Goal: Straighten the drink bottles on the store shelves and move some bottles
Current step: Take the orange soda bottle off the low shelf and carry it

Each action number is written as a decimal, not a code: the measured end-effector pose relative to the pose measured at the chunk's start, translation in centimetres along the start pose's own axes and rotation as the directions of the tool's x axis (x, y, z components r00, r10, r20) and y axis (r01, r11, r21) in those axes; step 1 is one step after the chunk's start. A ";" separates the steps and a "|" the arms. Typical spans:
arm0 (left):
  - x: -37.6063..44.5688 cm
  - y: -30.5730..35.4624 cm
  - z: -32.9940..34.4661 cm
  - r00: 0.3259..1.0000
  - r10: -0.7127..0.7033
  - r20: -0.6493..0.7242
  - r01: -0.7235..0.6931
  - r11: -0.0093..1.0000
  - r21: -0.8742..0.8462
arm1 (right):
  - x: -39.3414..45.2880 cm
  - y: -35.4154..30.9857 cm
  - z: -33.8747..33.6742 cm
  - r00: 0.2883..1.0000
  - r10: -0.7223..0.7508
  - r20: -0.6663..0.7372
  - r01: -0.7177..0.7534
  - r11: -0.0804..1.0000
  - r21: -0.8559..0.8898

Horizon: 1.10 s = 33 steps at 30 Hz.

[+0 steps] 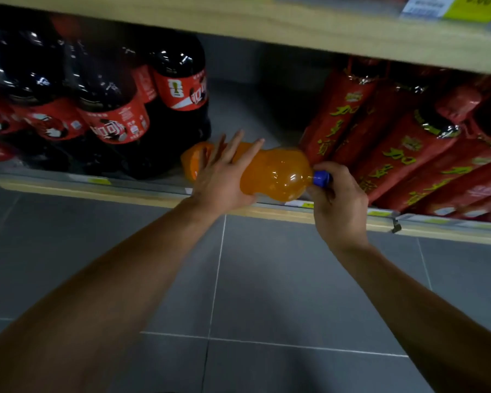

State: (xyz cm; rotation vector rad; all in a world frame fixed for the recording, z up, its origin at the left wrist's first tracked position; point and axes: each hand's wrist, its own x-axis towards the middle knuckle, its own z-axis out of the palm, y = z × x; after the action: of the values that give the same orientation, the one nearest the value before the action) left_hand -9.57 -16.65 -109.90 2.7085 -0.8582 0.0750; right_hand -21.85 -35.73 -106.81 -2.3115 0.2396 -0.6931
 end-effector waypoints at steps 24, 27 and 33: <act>2.8 3.4 2.1 0.984 0.134 0.116 -0.151 0.977 0.149 | -2.8 4.8 0.5 0.978 0.186 0.094 -0.196 0.975 0.106; 2.4 4.7 1.3 0.991 0.121 0.057 -0.125 0.989 0.080 | -3.3 3.2 0.7 0.950 0.308 0.039 -0.291 0.836 0.465; 1.8 9.1 0.1 0.992 0.128 -0.019 -0.127 0.991 0.049 | -2.9 1.7 -1.1 0.890 0.446 -0.092 -0.298 0.724 0.622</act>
State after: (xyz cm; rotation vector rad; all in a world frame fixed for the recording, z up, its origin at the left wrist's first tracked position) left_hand -13.28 -24.71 -107.35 2.6883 -1.0353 0.1548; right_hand -24.88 -36.60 -108.47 -1.5075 0.5094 -0.7066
